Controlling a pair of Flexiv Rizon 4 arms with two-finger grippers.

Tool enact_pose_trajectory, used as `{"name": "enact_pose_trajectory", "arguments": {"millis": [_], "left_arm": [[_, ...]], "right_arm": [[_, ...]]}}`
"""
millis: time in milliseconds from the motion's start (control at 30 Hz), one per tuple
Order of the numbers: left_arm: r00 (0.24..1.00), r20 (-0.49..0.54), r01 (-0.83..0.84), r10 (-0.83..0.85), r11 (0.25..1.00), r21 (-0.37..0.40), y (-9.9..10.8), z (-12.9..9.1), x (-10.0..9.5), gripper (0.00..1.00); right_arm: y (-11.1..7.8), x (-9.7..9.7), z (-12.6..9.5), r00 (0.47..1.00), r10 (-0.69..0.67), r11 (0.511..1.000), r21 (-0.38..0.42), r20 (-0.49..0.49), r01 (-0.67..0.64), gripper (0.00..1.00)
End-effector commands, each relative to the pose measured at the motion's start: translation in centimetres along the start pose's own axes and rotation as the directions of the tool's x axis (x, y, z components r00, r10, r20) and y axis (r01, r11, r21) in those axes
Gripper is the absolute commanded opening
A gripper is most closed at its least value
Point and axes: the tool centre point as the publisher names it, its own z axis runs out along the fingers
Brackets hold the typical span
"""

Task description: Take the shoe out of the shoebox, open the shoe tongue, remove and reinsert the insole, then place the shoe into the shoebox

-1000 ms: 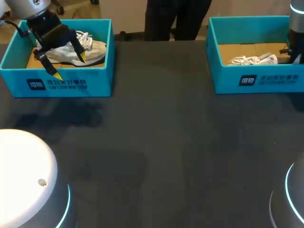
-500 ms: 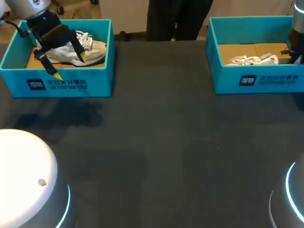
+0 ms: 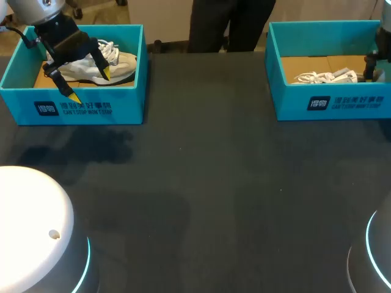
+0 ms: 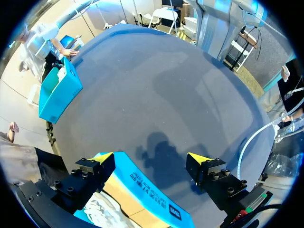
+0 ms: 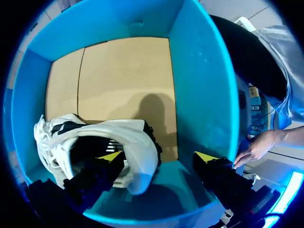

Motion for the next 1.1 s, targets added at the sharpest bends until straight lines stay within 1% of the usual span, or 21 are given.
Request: {"name": "enact_pose_trajectory", "arguments": {"millis": [33, 67, 133, 167, 267, 333, 367, 400, 433, 500, 600, 633, 700, 733, 767, 800, 867, 933, 1000, 1033, 1100], "left_arm": [[1.0, -0.002, -0.001, 0.001, 1.0, -0.001, 0.0, 0.0, 0.0, 1.0], [1.0, -0.002, -0.001, 0.001, 1.0, -0.001, 0.0, 0.0, 0.0, 1.0], [1.0, -0.002, -0.001, 0.001, 1.0, -0.001, 0.0, 0.0, 0.0, 1.0], [1.0, -0.002, -0.001, 0.001, 1.0, -0.001, 0.0, 0.0, 0.0, 1.0], [1.0, -0.002, -0.001, 0.001, 1.0, -0.001, 0.0, 0.0, 0.0, 1.0], [1.0, -0.002, -0.001, 0.001, 1.0, -0.001, 0.0, 0.0, 0.0, 1.0], [1.0, -0.002, -0.001, 0.001, 1.0, -0.001, 0.0, 0.0, 0.0, 1.0], [1.0, -0.002, -0.001, 0.001, 1.0, -0.001, 0.0, 0.0, 0.0, 1.0], [1.0, -0.002, -0.001, 0.001, 1.0, -0.001, 0.0, 0.0, 0.0, 1.0], [1.0, -0.002, -0.001, 0.001, 1.0, -0.001, 0.0, 0.0, 0.0, 1.0], [1.0, -0.002, -0.001, 0.001, 1.0, -0.001, 0.0, 0.0, 0.0, 1.0], [1.0, -0.002, -0.001, 0.001, 1.0, -0.001, 0.0, 0.0, 0.0, 1.0], [1.0, -0.002, -0.001, 0.001, 1.0, -0.001, 0.0, 0.0, 0.0, 1.0], [1.0, -0.002, -0.001, 0.001, 1.0, -0.001, 0.0, 0.0, 0.0, 1.0], [1.0, -0.002, -0.001, 0.001, 1.0, -0.001, 0.0, 0.0, 0.0, 1.0], [1.0, -0.002, -0.001, 0.001, 1.0, -0.001, 0.0, 0.0, 0.0, 1.0], [1.0, -0.002, -0.001, 0.001, 1.0, -0.001, 0.0, 0.0, 0.0, 1.0], [1.0, -0.002, -0.001, 0.001, 1.0, -0.001, 0.0, 0.0, 0.0, 1.0], [1.0, -0.002, -0.001, 0.001, 1.0, -0.001, 0.0, 0.0, 0.0, 1.0], [1.0, -0.002, -0.001, 0.001, 1.0, -0.001, 0.0, 0.0, 0.0, 1.0], [1.0, -0.002, -0.001, 0.001, 1.0, -0.001, 0.0, 0.0, 0.0, 1.0]], "right_arm": [[-0.8, 0.0, -2.6, 1.0, 0.004, 1.0, -0.01, 0.008, -0.004, 1.0], [-1.0, 0.0, -3.1, 1.0, 0.005, 1.0, -0.012, 0.014, -0.005, 1.0], [-1.2, -0.2, -4.3, 1.0, 0.01, 1.0, -0.023, -0.009, -0.01, 1.0], [-1.3, -0.2, -4.4, 1.0, 0.011, 1.0, -0.023, -0.008, -0.011, 1.0], [-1.4, -0.3, -6.4, 1.0, 0.023, 1.0, -0.019, -0.014, -0.023, 1.0], [-1.6, -0.3, -7.6, 0.999, 0.02, 0.999, -0.037, -0.039, -0.022, 1.0], [-1.6, -0.3, -7.6, 0.999, 0.02, 0.999, -0.037, -0.039, -0.022, 1.0], [-1.9, -0.2, -8.9, 0.999, 0.023, 0.999, -0.042, -0.041, -0.024, 1.0], [-2.1, -0.2, -9.7, 0.999, 0.018, 0.999, -0.045, -0.048, -0.02, 1.0], [-2.4, 0.0, -10.6, 0.999, 0.015, 0.999, -0.034, -0.046, -0.017, 1.0], [-3.3, 0.5, -12.2, 0.999, 0.012, 0.999, -0.032, -0.03, -0.013, 1.0], [-3.8, 0.7, -12.8, 0.999, 0.014, 0.999, -0.042, -0.048, -0.016, 1.0], [-4.5, 1.1, -13.4, 0.998, 0.019, 0.999, -0.034, -0.06, -0.021, 1.0], [-5.0, 1.4, -13.8, 0.996, 0.016, 0.999, -0.037, -0.085, -0.019, 1.0], [-5.0, 1.4, -13.8, 0.996, 0.016, 0.999, -0.037, -0.085, -0.019, 1.0], [-5.9, 2.1, -14.5, 0.996, 0.019, 1.0, -0.022, -0.085, -0.021, 1.0], [-6.7, 2.6, -15.2, 0.993, 0.022, 1.0, -0.014, -0.117, -0.024, 1.0], [-7.7, 3.2, -16.0, 0.991, 0.042, 0.999, -0.016, -0.126, -0.045, 1.0], [-8.4, 3.9, -16.6, 0.991, 0.043, 0.999, -0.017, -0.125, -0.045, 1.0], [-8.4, 3.9, -16.6, 0.991, 0.043, 0.999, -0.017, -0.125, -0.045, 1.0], [-9.1, 4.7, -17.2, 0.991, 0.04, 0.999, -0.021, -0.128, -0.043, 1.0]]}}
